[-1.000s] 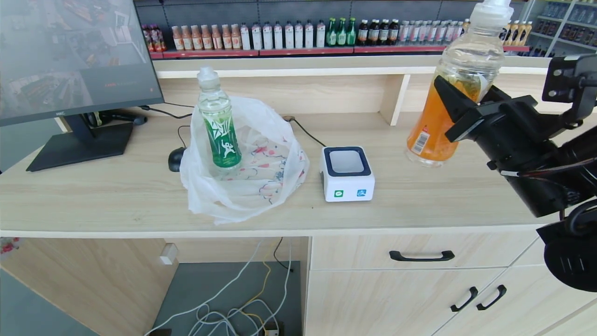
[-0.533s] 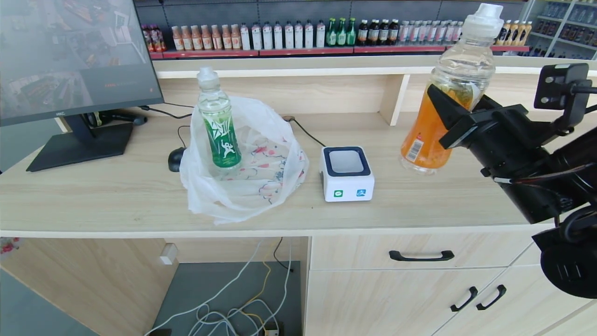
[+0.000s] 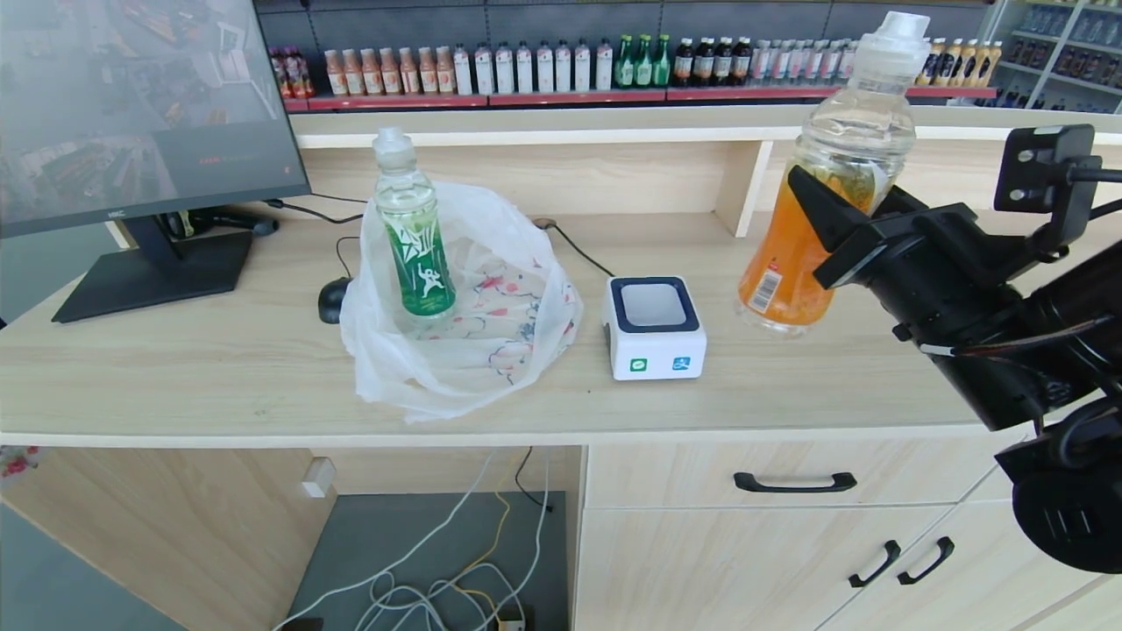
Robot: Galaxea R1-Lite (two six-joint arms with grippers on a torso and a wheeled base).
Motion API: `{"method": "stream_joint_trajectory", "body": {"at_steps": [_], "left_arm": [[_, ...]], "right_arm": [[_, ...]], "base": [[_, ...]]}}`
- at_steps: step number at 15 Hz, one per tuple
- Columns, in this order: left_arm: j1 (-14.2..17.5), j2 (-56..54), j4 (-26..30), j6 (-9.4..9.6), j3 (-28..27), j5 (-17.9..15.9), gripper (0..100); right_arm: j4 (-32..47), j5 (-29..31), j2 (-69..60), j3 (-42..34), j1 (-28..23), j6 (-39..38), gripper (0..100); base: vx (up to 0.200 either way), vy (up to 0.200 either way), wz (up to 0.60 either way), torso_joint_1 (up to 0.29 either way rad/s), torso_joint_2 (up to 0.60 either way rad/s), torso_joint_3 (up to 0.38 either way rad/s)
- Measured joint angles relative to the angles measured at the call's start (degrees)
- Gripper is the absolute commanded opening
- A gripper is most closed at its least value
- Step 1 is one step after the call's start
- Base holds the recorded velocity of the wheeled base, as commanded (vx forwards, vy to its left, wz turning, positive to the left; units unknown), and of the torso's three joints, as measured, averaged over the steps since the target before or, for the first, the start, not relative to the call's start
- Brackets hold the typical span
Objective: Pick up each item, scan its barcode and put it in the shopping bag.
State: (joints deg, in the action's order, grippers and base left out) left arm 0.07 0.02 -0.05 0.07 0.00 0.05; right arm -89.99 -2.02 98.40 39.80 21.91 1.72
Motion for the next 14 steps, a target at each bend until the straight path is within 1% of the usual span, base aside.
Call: {"method": "stream_joint_trajectory", "body": {"at_steps": [13,14], "left_arm": [[0.0,0.0,0.0,-0.02,0.0,0.0,100],[0.0,0.0,0.0,0.00,0.0,0.0,100]], "right_arm": [[0.0,0.0,-0.6,0.4,0.5,-0.2,0],[0.1,0.0,-0.6,0.5,0.5,-0.2,0]], "base": [[0.000,0.200,0.00,0.002,0.00,0.004],[0.000,0.000,0.00,0.000,0.00,0.000]]}}
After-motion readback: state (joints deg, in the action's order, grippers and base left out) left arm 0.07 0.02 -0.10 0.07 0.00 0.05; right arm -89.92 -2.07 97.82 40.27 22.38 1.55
